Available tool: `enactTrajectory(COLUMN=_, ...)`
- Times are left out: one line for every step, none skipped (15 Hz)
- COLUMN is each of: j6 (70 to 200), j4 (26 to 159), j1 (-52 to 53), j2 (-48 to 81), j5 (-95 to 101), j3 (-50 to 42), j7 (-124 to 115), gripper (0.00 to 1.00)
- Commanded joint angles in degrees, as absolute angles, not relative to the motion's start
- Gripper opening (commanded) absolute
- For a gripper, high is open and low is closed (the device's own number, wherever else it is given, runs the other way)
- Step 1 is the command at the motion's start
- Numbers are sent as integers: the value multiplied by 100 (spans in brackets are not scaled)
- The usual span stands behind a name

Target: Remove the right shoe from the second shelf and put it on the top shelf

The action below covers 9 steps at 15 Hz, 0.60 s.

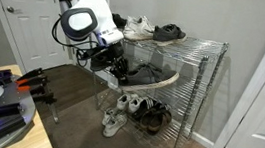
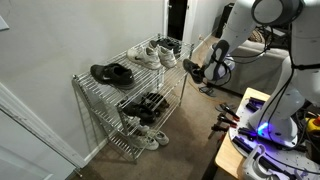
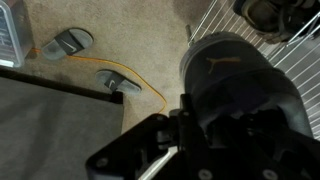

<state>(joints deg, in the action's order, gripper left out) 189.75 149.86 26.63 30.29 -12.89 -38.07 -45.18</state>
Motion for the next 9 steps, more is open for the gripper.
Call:
enactTrajectory(j6=19584, j4=15362, j1=3161, j2=2889, j5=-2335, j3=-3917, j7=-4131, gripper=3)
enactTrajectory(j6=19257, j4=15099, j1=2833, j2=3011, j5=-2378, j3=-3652, j7=-3963, gripper=11)
enactTrajectory(j6=19327, j4=15143, j1=2918, j2=3007, j5=-2556, j3=-3641, j7=-3920, gripper=11)
enactTrajectory(j6=19355, j4=15167, j1=2970, j2=3006, j5=-2620, j3=-3636, j7=-3916, gripper=11)
enactTrajectory(j6=19359, j4=15174, j1=2986, j2=3006, j5=-2641, j3=-3636, j7=-3919, gripper=11)
enactTrajectory(j6=19360, j4=15174, j1=2985, j2=3006, j5=-2645, j3=-3638, j7=-3919, gripper=11)
enactTrajectory(j6=19361, j4=15174, j1=2981, j2=3006, j5=-2647, j3=-3641, j7=-3919, gripper=11)
enactTrajectory(j6=19361, j4=15174, j1=2979, j2=3006, j5=-2647, j3=-3643, j7=-3919, gripper=11)
enactTrajectory(j6=19361, j4=15174, j1=2979, j2=3006, j5=-2648, j3=-3644, j7=-3919, gripper=11)
